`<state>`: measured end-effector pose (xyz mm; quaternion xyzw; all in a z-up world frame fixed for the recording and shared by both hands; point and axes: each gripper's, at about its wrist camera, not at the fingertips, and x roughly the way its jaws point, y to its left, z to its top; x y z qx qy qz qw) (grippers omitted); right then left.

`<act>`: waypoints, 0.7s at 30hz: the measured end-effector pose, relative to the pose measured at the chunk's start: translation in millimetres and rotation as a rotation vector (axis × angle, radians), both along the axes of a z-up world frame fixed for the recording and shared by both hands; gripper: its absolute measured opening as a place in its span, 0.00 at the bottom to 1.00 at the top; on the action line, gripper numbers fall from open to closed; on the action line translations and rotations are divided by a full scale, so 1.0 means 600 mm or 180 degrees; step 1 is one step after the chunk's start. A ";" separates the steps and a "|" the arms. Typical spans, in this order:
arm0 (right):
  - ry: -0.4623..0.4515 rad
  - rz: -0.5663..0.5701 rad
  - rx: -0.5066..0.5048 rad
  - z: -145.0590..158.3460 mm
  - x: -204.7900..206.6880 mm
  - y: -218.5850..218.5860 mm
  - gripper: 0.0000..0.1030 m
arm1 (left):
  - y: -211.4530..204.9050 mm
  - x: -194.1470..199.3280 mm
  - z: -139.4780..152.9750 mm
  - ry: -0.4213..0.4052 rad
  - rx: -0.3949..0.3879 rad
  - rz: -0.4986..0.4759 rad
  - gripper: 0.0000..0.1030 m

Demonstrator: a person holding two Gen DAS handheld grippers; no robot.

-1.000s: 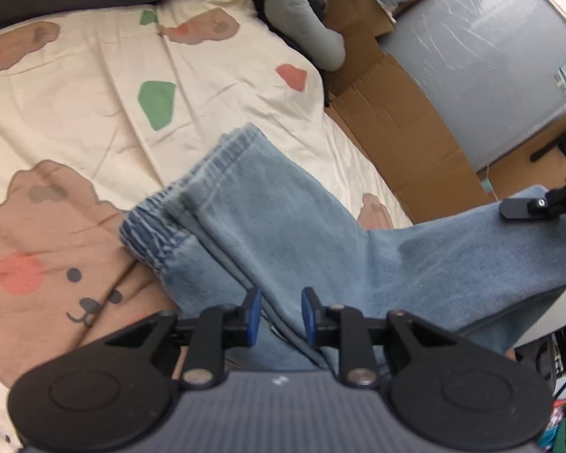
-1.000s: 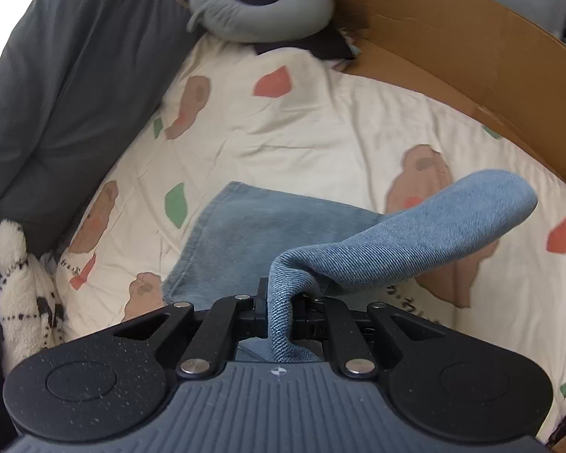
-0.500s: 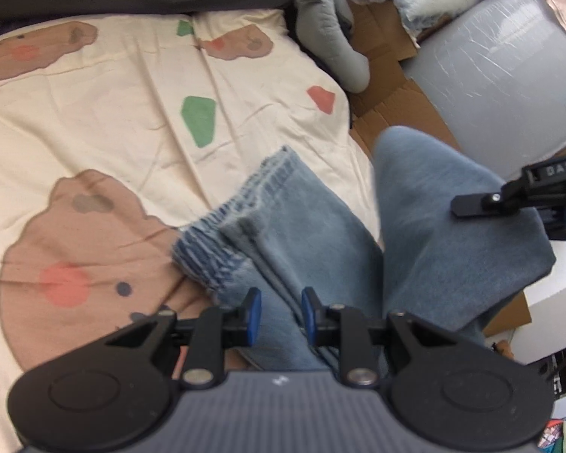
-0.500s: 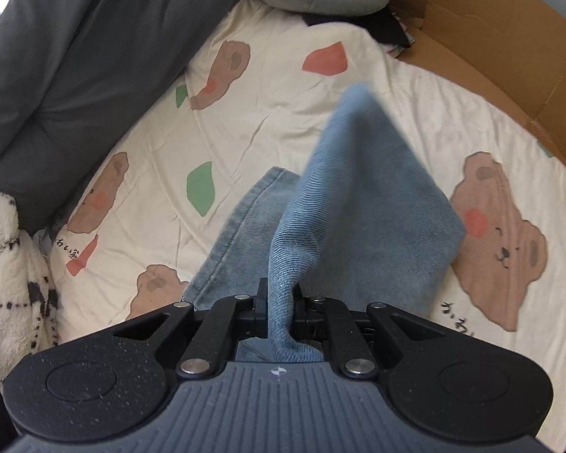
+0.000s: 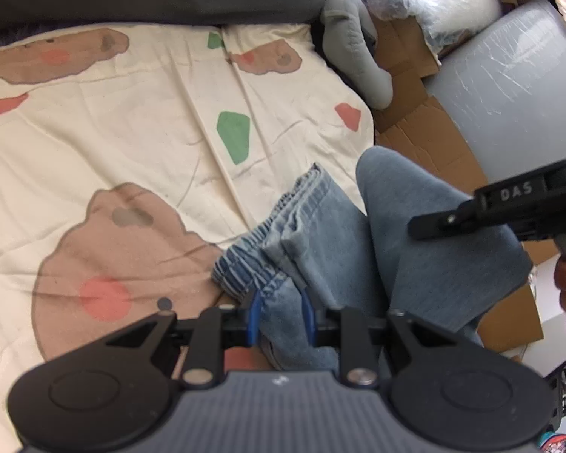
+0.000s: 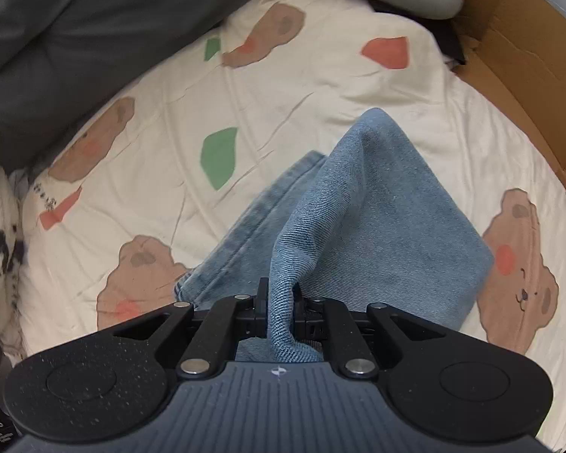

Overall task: Fold clothes
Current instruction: 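Lift the jeans end with the right gripper and fold it over the stack, then lay the folded end down and open the right gripper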

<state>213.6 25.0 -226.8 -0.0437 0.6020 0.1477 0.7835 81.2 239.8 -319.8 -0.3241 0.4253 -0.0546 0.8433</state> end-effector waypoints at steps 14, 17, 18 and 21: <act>0.0227 -0.0323 0.0510 -0.017 -0.011 0.013 0.30 | 0.023 0.007 0.021 -0.0066 0.0024 0.0175 0.24; 0.0222 -0.0383 0.0737 0.008 -0.015 0.000 0.31 | 0.023 0.019 0.027 -0.0071 0.0103 0.0146 0.24; 0.0193 -0.0385 0.0768 0.017 -0.016 -0.005 0.31 | 0.024 0.023 0.031 -0.0069 0.0141 0.0148 0.24; 0.0096 -0.0387 0.0882 0.040 -0.019 -0.043 0.32 | 0.025 0.033 0.044 -0.0091 0.0303 0.0125 0.28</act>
